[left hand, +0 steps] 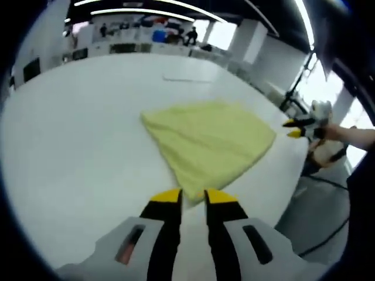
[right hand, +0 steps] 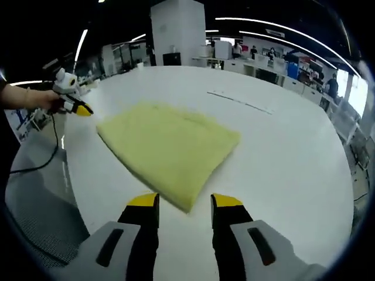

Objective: Fold the garment on the visible template until the final outline fits inside the template.

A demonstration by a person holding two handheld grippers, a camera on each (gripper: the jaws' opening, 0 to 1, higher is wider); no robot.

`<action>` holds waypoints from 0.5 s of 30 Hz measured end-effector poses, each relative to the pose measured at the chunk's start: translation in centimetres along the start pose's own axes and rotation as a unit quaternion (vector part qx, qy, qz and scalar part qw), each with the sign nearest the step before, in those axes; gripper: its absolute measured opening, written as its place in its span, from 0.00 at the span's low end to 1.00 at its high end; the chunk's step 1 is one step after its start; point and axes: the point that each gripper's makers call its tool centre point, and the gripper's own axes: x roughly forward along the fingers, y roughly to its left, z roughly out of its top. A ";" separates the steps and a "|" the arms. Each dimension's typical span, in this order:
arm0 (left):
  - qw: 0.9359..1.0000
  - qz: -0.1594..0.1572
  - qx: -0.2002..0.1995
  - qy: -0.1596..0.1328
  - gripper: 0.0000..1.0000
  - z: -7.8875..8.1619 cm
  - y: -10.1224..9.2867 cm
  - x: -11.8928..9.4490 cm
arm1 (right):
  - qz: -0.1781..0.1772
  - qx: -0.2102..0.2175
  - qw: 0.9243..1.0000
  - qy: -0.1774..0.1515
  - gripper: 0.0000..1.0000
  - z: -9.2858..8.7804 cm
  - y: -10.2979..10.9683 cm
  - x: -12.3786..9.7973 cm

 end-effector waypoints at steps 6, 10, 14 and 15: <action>1.000 0.017 0.006 -0.011 0.40 0.5 0.1 -2.0 | -0.014 -0.005 1.000 -0.018 0.60 1.4 0.3 -2.3; 0.998 0.024 0.013 -0.048 0.50 2.7 -0.6 -4.4 | -0.017 0.022 0.998 -0.053 0.70 2.9 0.3 -4.4; 0.997 0.036 0.024 -0.068 0.63 4.4 -1.6 -6.5 | -0.026 0.040 0.996 -0.069 0.78 4.0 -0.1 -6.2; 0.996 0.040 0.027 -0.071 0.69 4.6 -1.8 -6.8 | -0.027 0.042 0.996 -0.070 0.79 4.2 0.0 -6.5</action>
